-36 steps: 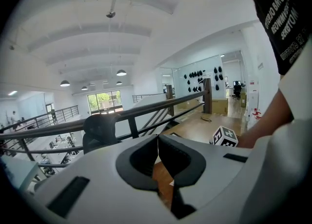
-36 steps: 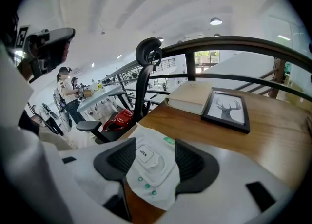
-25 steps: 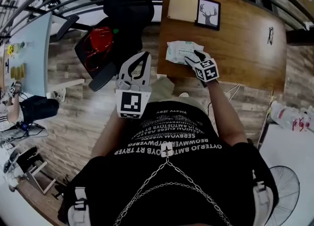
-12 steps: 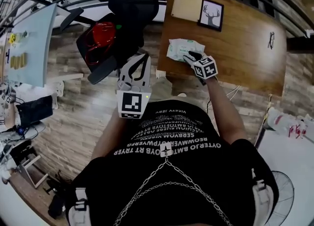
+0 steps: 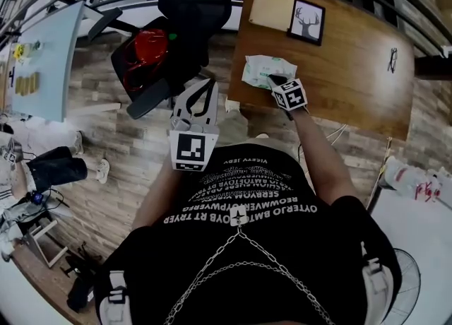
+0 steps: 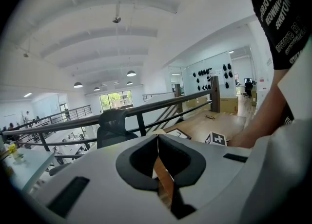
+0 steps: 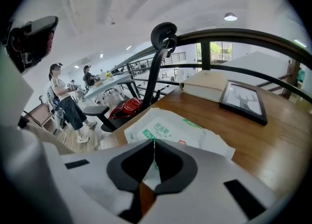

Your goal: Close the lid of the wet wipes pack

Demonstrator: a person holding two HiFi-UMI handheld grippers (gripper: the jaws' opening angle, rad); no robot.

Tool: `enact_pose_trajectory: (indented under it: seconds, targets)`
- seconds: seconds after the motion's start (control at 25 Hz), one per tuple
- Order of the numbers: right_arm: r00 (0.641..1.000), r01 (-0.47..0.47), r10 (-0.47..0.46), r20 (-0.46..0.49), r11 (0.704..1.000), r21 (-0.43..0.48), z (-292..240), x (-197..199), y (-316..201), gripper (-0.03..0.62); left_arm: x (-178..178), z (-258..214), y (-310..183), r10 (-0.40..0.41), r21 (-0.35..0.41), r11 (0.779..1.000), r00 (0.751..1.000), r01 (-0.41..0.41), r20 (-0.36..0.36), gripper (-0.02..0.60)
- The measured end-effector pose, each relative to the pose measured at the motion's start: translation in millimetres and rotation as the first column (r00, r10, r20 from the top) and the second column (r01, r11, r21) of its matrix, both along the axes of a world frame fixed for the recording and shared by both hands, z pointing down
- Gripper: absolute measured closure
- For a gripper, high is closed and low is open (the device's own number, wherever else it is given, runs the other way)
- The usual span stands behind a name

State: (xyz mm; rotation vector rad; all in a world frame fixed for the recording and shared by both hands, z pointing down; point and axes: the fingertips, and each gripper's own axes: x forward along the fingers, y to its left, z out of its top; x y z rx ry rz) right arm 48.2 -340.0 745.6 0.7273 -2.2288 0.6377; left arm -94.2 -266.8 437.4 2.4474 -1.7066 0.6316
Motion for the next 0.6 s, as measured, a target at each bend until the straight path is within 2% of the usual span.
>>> enact_pose_trajectory:
  seconds: [0.16,0.4,0.48,0.6]
  targets:
    - [0.999,-0.018,0.018,-0.029,1.000,0.005,2,1,0,0.579,-1,0,3,-0.003,-0.001,1.000,1.000,0.003,0.006,0.554]
    - [0.996,0.019,-0.017,-0.089,1.000,0.022,0,0,1,0.579,3,-8,5,0.001,0.023,1.000,1.000,-0.001,0.009,0.554]
    - [0.998,-0.007,0.011,-0.057,0.998,0.067,-16,4,2,0.579,4,-14,7,-0.001,0.040,0.999,1.000,0.001,0.011,0.554]
    - [0.996,-0.082,0.076,0.056,0.989,0.120,-54,14,5,0.579,5,-23,10,-0.007,0.059,0.998,1.000,0.007,0.005,0.554]
